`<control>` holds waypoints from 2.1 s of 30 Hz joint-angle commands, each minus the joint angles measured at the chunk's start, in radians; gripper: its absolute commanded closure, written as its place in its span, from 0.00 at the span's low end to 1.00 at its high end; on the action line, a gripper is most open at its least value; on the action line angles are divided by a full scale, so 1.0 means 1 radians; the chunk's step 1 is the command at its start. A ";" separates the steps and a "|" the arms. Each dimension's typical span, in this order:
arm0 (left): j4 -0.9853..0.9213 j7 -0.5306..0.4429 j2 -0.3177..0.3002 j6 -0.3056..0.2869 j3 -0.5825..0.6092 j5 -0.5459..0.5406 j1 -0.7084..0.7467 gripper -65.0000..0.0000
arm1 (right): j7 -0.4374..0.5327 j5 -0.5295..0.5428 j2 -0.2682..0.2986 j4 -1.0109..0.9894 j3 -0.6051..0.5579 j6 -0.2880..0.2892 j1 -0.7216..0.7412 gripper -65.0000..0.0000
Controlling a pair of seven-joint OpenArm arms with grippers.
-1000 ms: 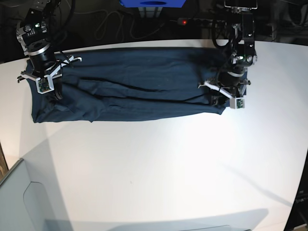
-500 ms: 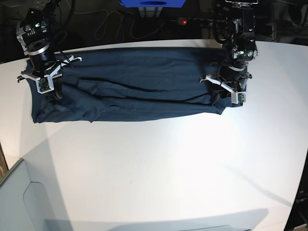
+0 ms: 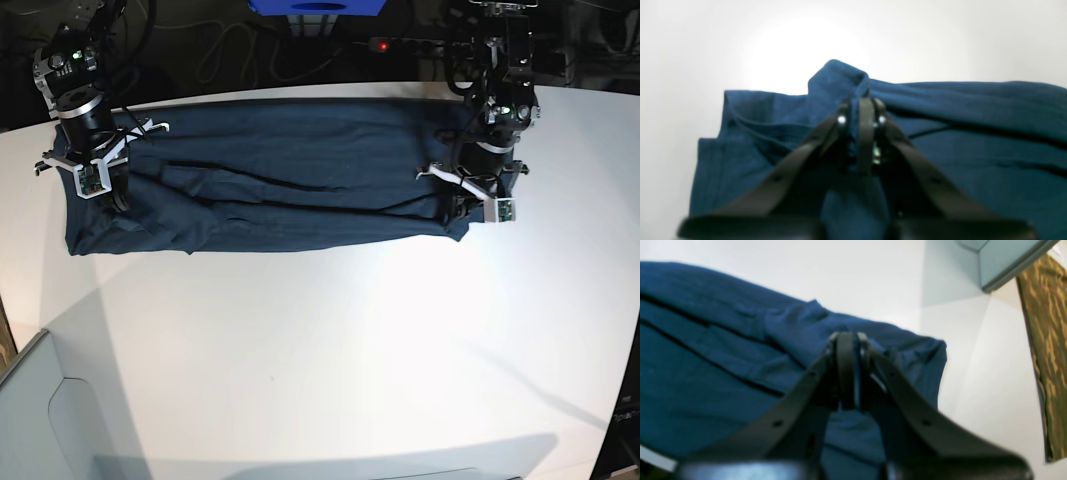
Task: Fold the T-shirt properly
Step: 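Lower the hem onto the folded shirt and release with both grippers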
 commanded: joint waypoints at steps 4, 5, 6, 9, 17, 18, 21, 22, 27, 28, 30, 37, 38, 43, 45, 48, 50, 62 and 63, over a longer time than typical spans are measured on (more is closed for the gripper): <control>0.027 -0.018 -0.008 0.001 -0.004 -0.004 0.011 1.00 | 0.027 0.008 0.006 0.015 0.004 -0.001 0.000 1.00; 0.028 -0.020 -0.010 0.001 -0.004 -0.004 0.011 1.00 | 0.027 0.008 0.006 0.015 0.004 -0.001 0.000 1.00; 0.039 -0.020 -0.010 0.001 -0.004 -0.004 0.013 1.00 | 0.027 0.008 0.006 0.015 0.004 -0.001 0.000 1.00; 0.082 -0.021 -0.014 0.001 -0.006 -0.004 0.031 1.00 | 0.027 0.008 0.006 0.015 0.004 -0.001 0.000 1.00; 0.119 -0.020 -0.014 0.001 -0.004 -0.003 0.040 1.00 | 0.027 0.008 0.006 0.015 0.004 -0.001 0.000 1.00; 0.120 -0.020 -0.016 0.001 -0.004 -0.003 0.040 1.00 | 0.027 0.008 0.006 0.015 0.004 -0.001 0.000 1.00; 0.117 -0.020 -0.017 0.001 -0.004 0.011 0.040 1.00 | 0.027 0.008 0.006 0.015 0.004 -0.001 0.000 1.00; 0.111 -0.014 -0.017 0.001 -0.003 0.033 0.036 1.00 | 0.027 0.008 0.006 0.015 0.004 -0.001 0.000 1.00; 0.100 -0.020 -0.005 -0.005 0.006 0.103 0.031 1.00 | 0.027 0.008 0.006 0.015 0.002 -0.001 0.001 1.00; 0.103 -0.021 -0.005 -0.005 0.005 0.100 0.033 1.00 | 0.027 0.008 0.006 0.015 0.002 -0.001 0.001 1.00; 0.119 -0.021 -0.005 -0.003 -0.004 0.102 0.033 1.00 | 0.027 0.008 0.006 0.015 0.002 -0.001 0.003 1.00; 0.182 -0.021 -0.020 -0.005 -0.004 0.111 0.030 1.00 | -0.001 0.009 0.011 0.015 -0.024 -0.001 0.021 1.00; 0.188 -0.021 -0.033 -0.005 -0.004 0.116 0.030 1.00 | -0.021 0.009 0.013 0.017 -0.036 -0.001 0.035 1.00; 0.189 -0.021 -0.050 -0.006 -0.004 0.182 0.028 1.00 | -0.110 0.009 0.013 0.017 -0.051 -0.001 0.086 1.00; 0.189 -0.023 -0.051 -0.006 -0.004 0.206 0.028 1.00 | -0.125 0.009 0.013 0.017 -0.056 -0.001 0.106 0.98; 0.186 -0.023 -0.051 -0.006 -0.004 0.238 0.008 1.00 | -0.184 0.009 0.014 0.015 -0.056 -0.001 0.161 0.83; 0.180 -0.023 -0.051 -0.006 -0.004 0.255 0.001 1.00 | -0.254 0.009 0.028 0.013 -0.056 -0.001 0.207 0.67; 0.116 -0.023 -0.050 -0.006 -0.004 0.257 -0.050 1.00 | -0.322 0.009 0.175 -0.230 -0.123 -0.001 0.294 0.42; 0.113 -0.023 -0.050 -0.006 -0.004 0.255 -0.050 1.00 | -0.322 0.009 0.184 -0.240 -0.139 -0.001 0.293 0.42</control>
